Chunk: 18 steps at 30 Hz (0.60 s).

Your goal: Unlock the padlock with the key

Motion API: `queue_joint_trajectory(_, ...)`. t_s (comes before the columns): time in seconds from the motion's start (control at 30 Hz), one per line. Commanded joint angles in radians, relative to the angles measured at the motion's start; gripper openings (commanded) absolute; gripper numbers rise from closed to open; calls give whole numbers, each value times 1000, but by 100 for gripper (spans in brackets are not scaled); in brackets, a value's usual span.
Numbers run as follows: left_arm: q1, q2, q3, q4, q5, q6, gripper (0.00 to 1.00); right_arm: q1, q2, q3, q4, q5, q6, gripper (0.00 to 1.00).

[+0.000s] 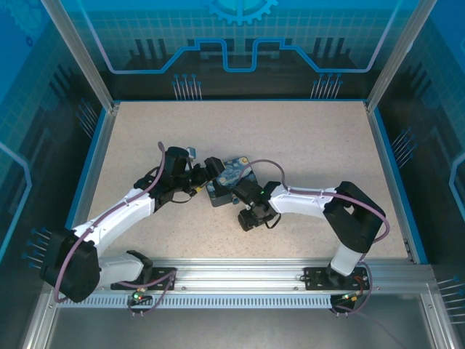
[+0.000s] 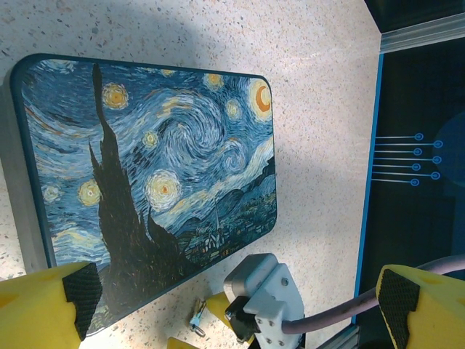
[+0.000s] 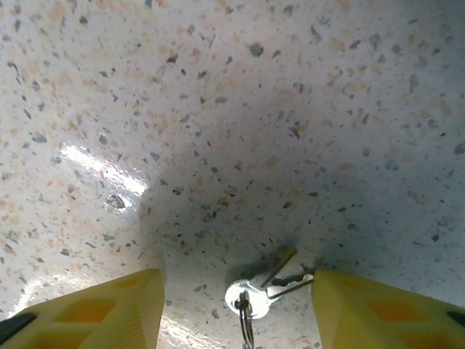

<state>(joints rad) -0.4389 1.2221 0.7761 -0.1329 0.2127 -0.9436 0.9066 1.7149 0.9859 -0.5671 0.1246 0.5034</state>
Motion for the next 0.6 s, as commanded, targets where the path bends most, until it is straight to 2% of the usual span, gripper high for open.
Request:
queue_joint_trajectory(0.0, -4, -18, 8, -25, -19, 9, 99, 24, 32, 16, -29, 4, -30, 54)
queue_joint_trajectory(0.3, -4, -11, 11, -16, -13, 0, 99, 71, 64, 34, -82, 79, -29, 43)
queue_joint_trajectory(0.57, -4, -6, 17, -19, -13, -1, 99, 111, 12, 6, -162, 82, 35, 44)
